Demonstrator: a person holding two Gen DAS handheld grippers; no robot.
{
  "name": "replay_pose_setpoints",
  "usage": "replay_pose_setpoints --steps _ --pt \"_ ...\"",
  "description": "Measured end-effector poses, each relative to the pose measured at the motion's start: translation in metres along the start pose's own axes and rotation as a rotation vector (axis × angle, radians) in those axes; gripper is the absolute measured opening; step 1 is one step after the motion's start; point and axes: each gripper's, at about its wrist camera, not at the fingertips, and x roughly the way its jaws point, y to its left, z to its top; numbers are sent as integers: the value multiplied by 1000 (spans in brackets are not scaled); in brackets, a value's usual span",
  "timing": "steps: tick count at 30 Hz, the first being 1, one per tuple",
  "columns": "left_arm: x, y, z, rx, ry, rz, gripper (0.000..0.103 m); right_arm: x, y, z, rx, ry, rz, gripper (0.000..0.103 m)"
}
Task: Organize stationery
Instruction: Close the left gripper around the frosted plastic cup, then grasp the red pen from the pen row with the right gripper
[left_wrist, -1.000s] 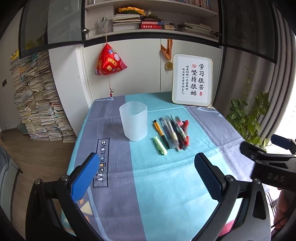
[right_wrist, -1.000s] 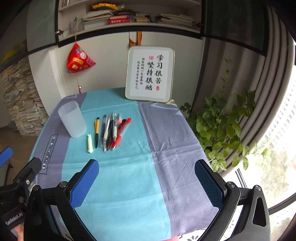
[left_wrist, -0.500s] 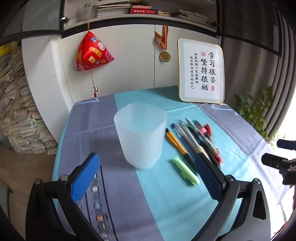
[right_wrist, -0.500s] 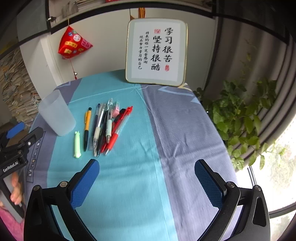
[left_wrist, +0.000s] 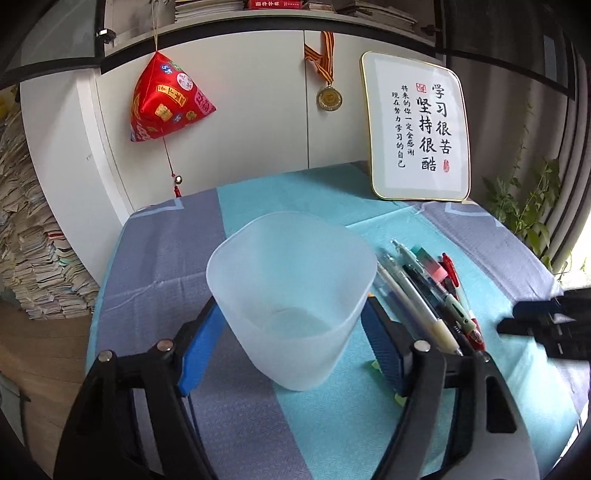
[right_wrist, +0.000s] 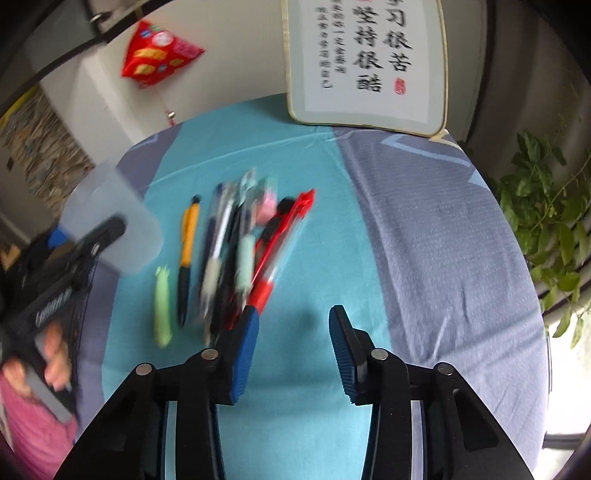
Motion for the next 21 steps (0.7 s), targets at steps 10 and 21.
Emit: replay_pose_setpoints --steps 10,21 --pt "-35 -20 -22 33 20 -25 74 29 -20 60 133 60 -39 41" --pt "-43 -35 -40 51 -8 25 74 59 -19 91 256 128 -42 41"
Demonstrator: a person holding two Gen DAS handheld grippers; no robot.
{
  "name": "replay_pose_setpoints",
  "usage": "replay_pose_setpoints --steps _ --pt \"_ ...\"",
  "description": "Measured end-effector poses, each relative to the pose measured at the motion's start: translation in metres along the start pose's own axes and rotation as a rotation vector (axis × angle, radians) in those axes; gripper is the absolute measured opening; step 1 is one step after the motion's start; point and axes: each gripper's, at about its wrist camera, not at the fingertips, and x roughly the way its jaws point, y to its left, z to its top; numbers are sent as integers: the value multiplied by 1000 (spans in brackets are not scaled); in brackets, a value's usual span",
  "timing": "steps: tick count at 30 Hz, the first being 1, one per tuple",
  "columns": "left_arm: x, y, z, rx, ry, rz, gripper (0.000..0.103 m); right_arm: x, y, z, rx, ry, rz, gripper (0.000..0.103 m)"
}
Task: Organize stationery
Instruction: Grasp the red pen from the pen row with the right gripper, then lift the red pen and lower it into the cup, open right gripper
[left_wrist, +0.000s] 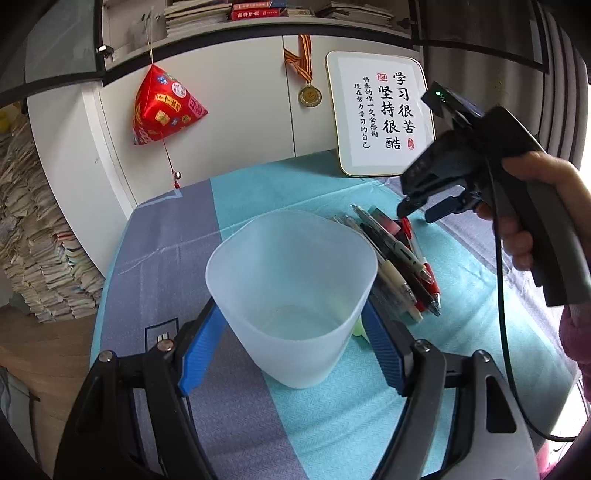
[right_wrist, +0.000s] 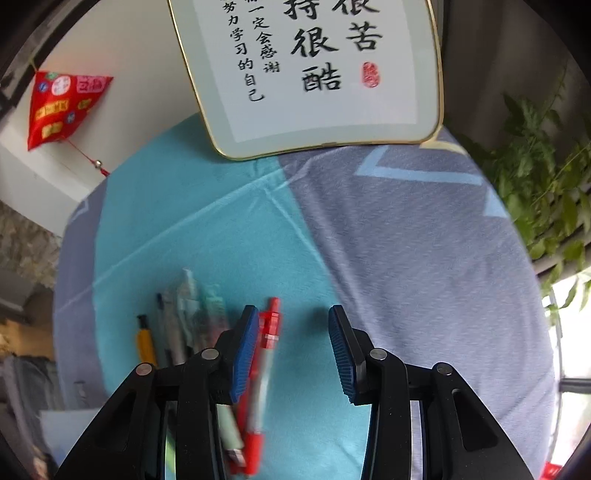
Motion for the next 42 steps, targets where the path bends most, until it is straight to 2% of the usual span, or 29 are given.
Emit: replay_pose_setpoints --steps 4,5,6,8,9,12,15,20,25,27,28,30,32,42 --pt "0 -2 -2 0 -15 7 74 6 11 4 -11 10 -17 40" --pt "1 -2 -2 0 -19 11 75 7 16 3 -35 3 -42 38" --pt "2 -2 -3 2 -23 17 75 8 24 3 -53 -3 -52 29" --pt "3 -3 -3 11 -26 28 75 7 28 3 -78 -6 -82 19" --pt "3 -3 -4 15 -29 30 75 8 30 1 -98 3 -105 17" --pt "3 -2 -5 13 -35 27 76 5 30 -3 -138 16 -133 17" --pt "3 0 -6 4 -42 13 76 -1 20 -11 -133 46 -109 17" --pt "-3 3 -6 -8 -71 -24 76 -8 9 -17 -114 52 -134 17" --pt "-14 8 -1 -31 -136 -45 84 -1 3 -18 -113 85 -134 17" --pt "-13 8 1 -30 -144 -46 83 -2 3 -23 -138 71 -156 17" --pt "-12 9 1 -31 -142 -47 74 -2 4 -25 -145 68 -151 17" --pt "-12 10 1 -38 -142 -57 74 -4 6 -26 -153 67 -110 17" --pt "-16 9 1 -32 -142 -72 74 -17 8 -30 -169 41 -69 16" --pt "-20 -3 -5 12 -158 -62 74 -160 64 -71 -422 -304 93 14"
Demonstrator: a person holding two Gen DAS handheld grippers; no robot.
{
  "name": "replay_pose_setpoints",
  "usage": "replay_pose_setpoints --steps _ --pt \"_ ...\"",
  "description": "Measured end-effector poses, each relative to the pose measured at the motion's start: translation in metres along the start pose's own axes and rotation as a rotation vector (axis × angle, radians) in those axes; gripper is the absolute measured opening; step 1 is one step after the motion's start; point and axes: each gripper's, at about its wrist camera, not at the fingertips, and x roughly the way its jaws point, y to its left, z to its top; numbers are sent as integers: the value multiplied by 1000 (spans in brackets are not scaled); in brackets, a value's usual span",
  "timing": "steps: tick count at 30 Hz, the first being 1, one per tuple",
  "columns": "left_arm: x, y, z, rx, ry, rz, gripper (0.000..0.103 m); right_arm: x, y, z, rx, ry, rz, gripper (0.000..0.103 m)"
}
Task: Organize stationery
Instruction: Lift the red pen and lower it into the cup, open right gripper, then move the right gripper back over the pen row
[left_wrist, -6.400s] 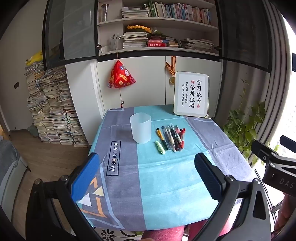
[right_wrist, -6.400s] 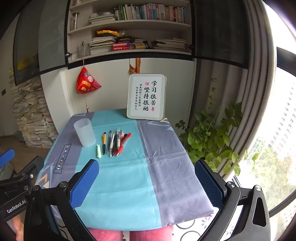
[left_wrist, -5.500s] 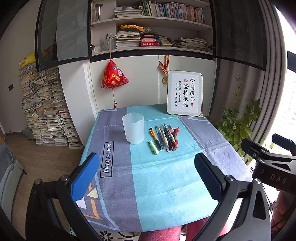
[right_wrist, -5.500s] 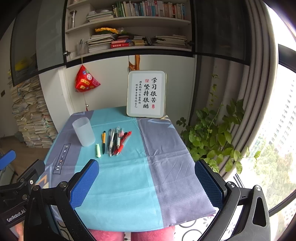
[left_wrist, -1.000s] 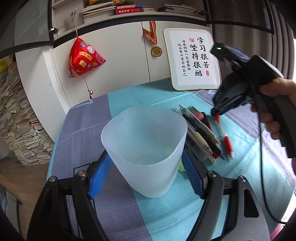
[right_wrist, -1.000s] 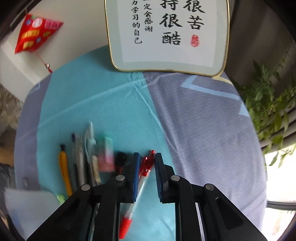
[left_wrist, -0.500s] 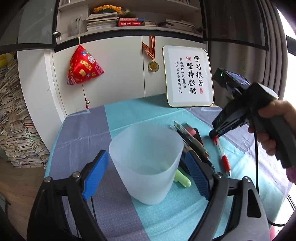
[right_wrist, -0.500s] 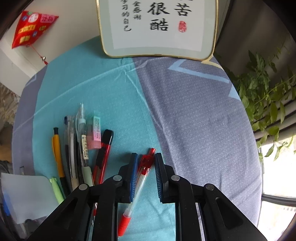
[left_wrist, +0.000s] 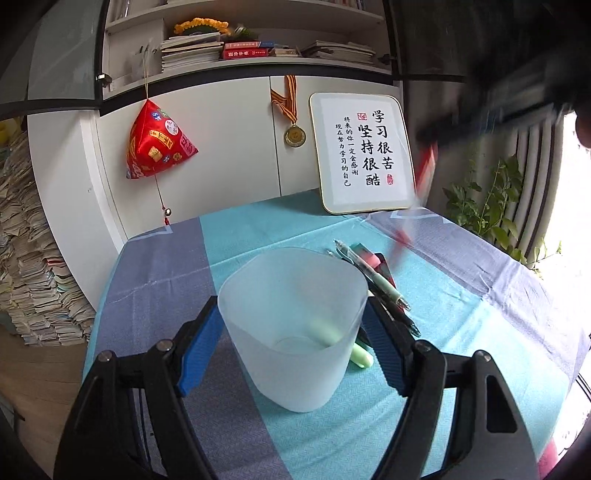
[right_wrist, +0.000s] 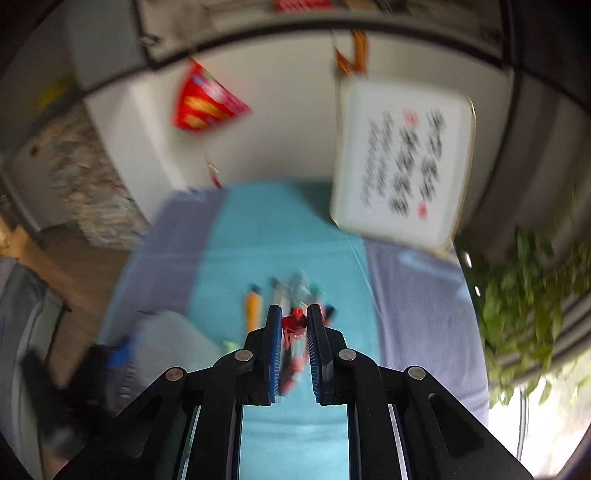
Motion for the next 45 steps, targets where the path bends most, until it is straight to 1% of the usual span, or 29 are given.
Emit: replay_pose_setpoints --steps 3,5,8,11,15,20,22,25,28,30,36,39,41,42,43,44,45 --pt "-3 1 0 4 3 20 74 -29 19 11 -32 -89 44 14" --pt "-6 2 -1 15 0 40 74 -42 28 13 -53 -122 62 14" --pt "-10 6 -4 17 10 22 74 -52 44 17 -83 -126 141 14" --pt "-11 5 -7 18 8 21 74 -54 57 14 -112 -121 188 14" --pt "-11 7 -10 15 -2 12 74 -48 71 4 -141 -91 221 14" --pt "-9 14 -11 -21 -19 -7 74 -14 74 -3 -123 7 240 14" --pt "-8 12 -13 -17 -34 -1 75 2 75 -3 -111 54 256 14" --pt "-9 9 -13 -2 -45 10 75 27 77 -5 -96 112 252 14" --pt "-8 14 -12 -26 -45 -1 75 42 76 -8 -77 142 253 14" --pt "-8 17 -12 -44 -46 -6 75 43 74 -8 -70 133 252 14" --pt "-7 15 -13 -36 -45 -5 75 45 80 -8 -100 131 247 14" --pt "-7 16 -13 -39 -42 -9 75 36 73 -7 -90 120 277 15" --pt "-6 16 -13 -41 -37 -14 75 26 62 -6 -63 87 292 21" --pt "-6 17 -13 -43 -37 -16 75 19 53 -5 -39 63 292 30" --pt "-6 17 -13 -43 -37 -17 75 15 45 -5 -21 44 282 35" --pt "-6 17 -13 -43 -37 -17 75 12 37 -6 0 25 258 36" --pt "-6 17 -13 -43 -37 -16 75 11 25 -8 27 14 203 36"
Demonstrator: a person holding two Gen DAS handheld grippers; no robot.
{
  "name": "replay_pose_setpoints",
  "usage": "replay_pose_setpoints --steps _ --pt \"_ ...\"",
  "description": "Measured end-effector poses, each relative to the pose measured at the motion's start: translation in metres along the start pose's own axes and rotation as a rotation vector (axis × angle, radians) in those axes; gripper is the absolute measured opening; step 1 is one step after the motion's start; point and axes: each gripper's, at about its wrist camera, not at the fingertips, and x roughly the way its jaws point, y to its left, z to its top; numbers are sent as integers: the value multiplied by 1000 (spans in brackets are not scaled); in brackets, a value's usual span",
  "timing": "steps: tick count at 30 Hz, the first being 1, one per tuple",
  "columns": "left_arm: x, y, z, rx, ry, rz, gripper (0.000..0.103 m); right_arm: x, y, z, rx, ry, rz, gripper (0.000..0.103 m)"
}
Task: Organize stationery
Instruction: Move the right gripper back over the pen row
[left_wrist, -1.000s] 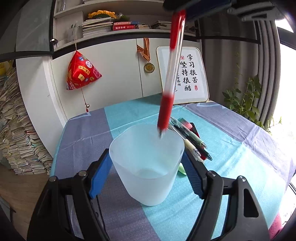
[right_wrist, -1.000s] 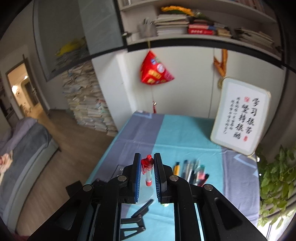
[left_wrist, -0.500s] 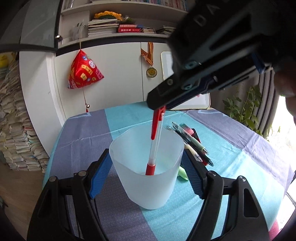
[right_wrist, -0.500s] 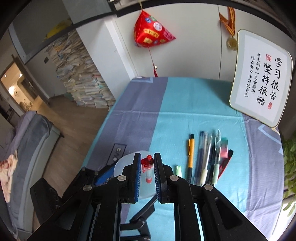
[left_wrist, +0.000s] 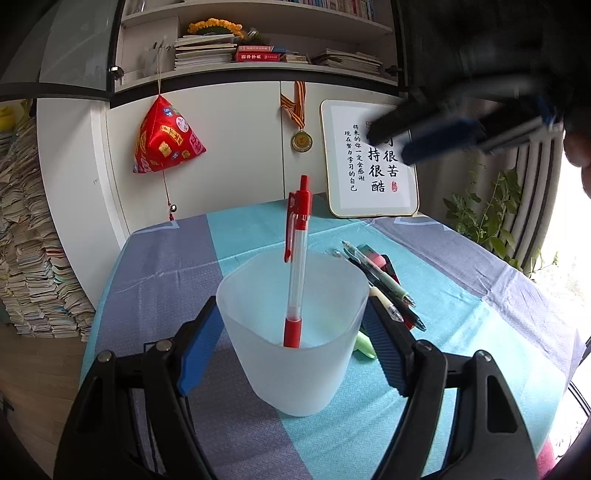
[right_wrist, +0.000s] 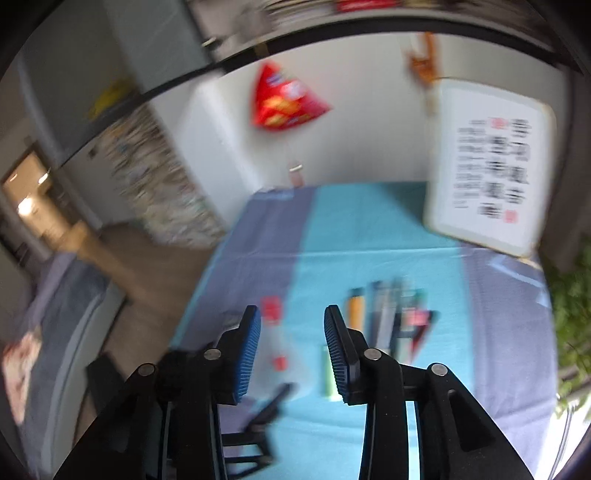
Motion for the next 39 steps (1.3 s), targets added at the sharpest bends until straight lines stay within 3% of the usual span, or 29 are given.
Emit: replay_pose_setpoints --steps 5,7,11,18,23,26,31,34,39 --pt "1 -1 1 4 0 3 75 33 -58 -23 127 103 -186 35" --pt "1 -1 1 7 0 4 75 52 -77 -39 174 167 -176 26" --pt "1 -1 1 7 0 4 75 74 -89 -52 207 206 -147 26" --pt "1 0 1 7 0 4 75 91 -79 -31 109 163 -149 26" --pt "1 -1 1 7 0 4 75 119 -79 -19 94 222 -155 26" --pt "1 -1 1 7 0 4 75 131 -80 -18 107 241 -109 26" --pt "1 -1 1 6 0 3 75 131 -82 -19 118 260 -94 11" --pt "1 -1 1 6 0 3 75 109 -79 -24 126 234 -72 11" --pt "1 -1 1 7 0 4 75 63 -75 -48 91 245 -128 11"
